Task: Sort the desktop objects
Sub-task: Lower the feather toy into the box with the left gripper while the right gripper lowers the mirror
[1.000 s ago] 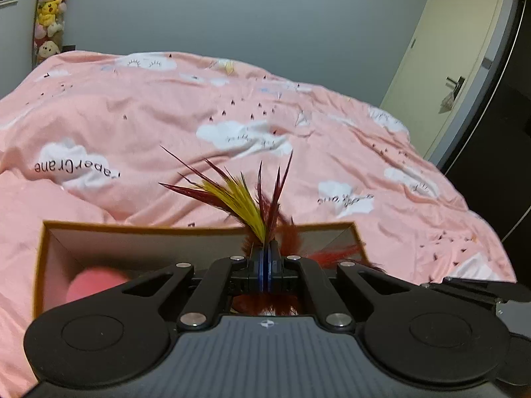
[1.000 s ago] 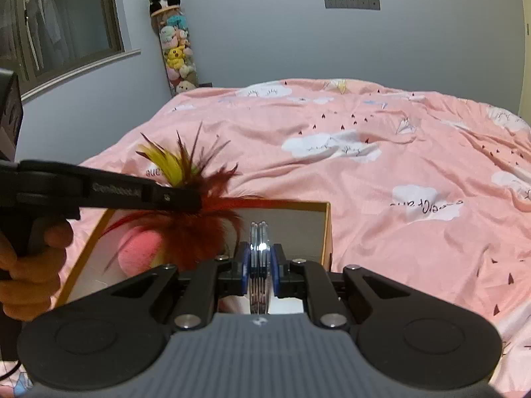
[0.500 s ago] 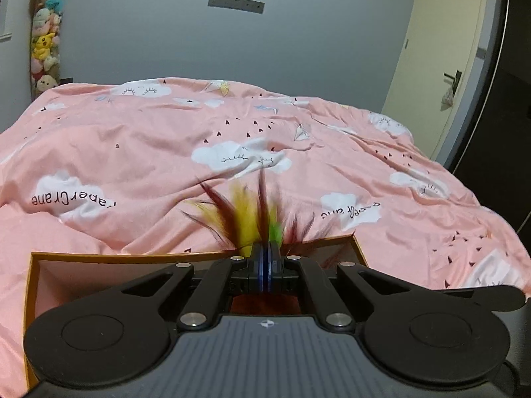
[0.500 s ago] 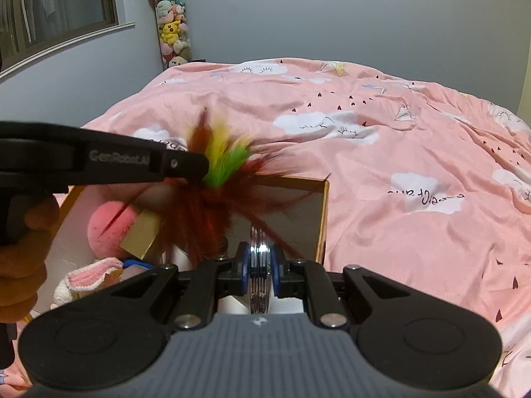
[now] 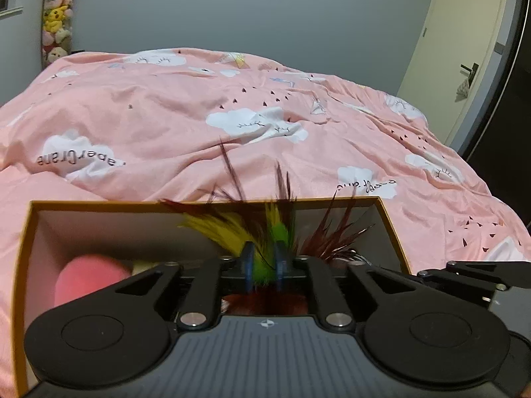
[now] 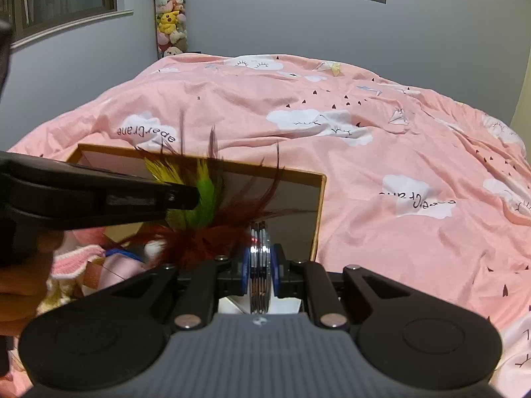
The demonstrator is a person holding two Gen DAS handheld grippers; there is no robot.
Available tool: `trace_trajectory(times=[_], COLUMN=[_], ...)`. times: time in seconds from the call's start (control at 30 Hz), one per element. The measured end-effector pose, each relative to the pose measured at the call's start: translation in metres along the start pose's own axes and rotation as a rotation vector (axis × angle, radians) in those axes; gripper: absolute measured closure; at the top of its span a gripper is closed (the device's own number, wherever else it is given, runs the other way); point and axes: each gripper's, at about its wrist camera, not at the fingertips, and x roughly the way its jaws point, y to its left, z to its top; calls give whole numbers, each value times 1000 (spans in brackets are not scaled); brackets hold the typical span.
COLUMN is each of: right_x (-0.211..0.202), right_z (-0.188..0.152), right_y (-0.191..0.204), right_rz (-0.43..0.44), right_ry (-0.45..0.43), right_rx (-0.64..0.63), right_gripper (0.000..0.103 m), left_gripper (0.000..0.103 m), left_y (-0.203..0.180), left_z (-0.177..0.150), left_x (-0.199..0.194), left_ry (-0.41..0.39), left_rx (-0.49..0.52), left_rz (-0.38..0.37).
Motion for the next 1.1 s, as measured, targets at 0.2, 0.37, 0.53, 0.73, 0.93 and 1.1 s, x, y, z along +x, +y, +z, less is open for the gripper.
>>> trace_trajectory(times=[0.2, 0.37, 0.53, 0.73, 0.93, 1.1], right_x=[2, 8, 12, 13, 12, 9], right_z=[-3, -5, -8, -11, -14, -16], right_y=[4, 17, 25, 32, 36, 39], right_rz=[-6, -43, -78, -106, -136, -144], right_ry=[6, 28, 57, 78, 95, 104], right_rx=[-30, -111, -151, -205, -238, -246], right_gripper=[89, 89, 89, 89, 88, 88], left_gripper=[66, 52, 52, 51, 51, 50], left_y=[6, 11, 13, 14, 18, 21], left_z=[-9, -15, -23, -40, -57, -67], left_x=[-31, -54, -70, -82, -100, -109], left_ry=[-49, -62, -52, -11, 13, 11], left_rx=[-34, -57, -38, -28, -47, -38], left_rz=[41, 83, 120, 132, 138, 162])
